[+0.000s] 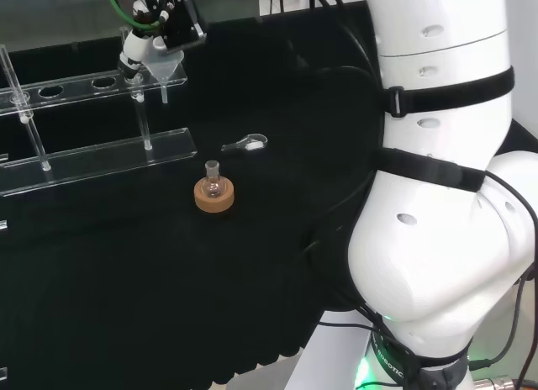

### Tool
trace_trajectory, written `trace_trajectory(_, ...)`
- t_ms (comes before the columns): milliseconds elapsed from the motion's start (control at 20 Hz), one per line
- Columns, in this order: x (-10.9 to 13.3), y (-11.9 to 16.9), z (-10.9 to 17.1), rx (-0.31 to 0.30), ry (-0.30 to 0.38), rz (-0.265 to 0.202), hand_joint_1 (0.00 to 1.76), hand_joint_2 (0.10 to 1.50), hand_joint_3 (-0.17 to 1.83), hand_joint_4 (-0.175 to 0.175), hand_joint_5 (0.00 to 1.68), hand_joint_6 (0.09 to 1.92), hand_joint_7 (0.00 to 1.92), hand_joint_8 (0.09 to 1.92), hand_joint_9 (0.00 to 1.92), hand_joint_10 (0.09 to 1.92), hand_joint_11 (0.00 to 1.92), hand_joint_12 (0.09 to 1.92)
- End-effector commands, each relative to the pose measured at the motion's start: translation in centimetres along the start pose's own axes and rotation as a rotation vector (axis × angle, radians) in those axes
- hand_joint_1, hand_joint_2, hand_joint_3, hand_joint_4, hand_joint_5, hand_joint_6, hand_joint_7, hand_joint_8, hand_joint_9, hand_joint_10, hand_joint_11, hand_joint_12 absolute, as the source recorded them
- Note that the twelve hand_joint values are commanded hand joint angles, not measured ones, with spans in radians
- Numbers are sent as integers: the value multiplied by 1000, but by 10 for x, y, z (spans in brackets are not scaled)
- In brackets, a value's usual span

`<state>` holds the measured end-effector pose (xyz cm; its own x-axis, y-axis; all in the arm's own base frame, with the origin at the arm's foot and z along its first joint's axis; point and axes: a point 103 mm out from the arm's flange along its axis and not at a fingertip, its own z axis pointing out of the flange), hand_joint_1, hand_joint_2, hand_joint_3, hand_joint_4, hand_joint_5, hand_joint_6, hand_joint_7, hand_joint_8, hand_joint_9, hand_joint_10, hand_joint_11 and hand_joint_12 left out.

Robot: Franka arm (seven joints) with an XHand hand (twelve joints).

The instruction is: Pick up the funnel from the transparent funnel stand.

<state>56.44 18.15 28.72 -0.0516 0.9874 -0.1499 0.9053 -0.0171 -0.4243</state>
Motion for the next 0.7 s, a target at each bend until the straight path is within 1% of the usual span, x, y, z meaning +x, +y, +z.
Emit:
trace_trajectory(50, 21, -7, 4, 25, -21, 13, 576, 768, 149, -74, 0, 87, 12, 87, 0, 899, 309, 1524)
trace_trajectory(300, -9, 14, 10, 29, -11, 11, 566, 773, 150, -77, 0, 87, 26, 93, 8, 946, 314, 1528)
trace_trajectory(450, -14, 18, 12, 21, -18, 19, 563, 775, 151, -78, 0, 87, 50, 118, 27, 962, 317, 1529)
trace_trajectory(550, -19, 19, 13, 13, -17, 23, 565, 777, 155, -79, 1, 87, 21, 232, 45, 953, 321, 1528)
trace_trajectory(600, -16, 17, 13, 10, -21, 24, 566, 778, 156, -79, 4, 87, 11, 274, 51, 953, 322, 1528)
trace_trajectory(650, 1, 10, 12, 0, -42, 38, 567, 778, 158, -79, 6, 87, 5, 305, 56, 953, 323, 1527)
trace_trajectory(700, 7, 7, 12, 6, -38, 34, 569, 779, 159, -79, 8, 87, 2, 323, 58, 953, 324, 1527)
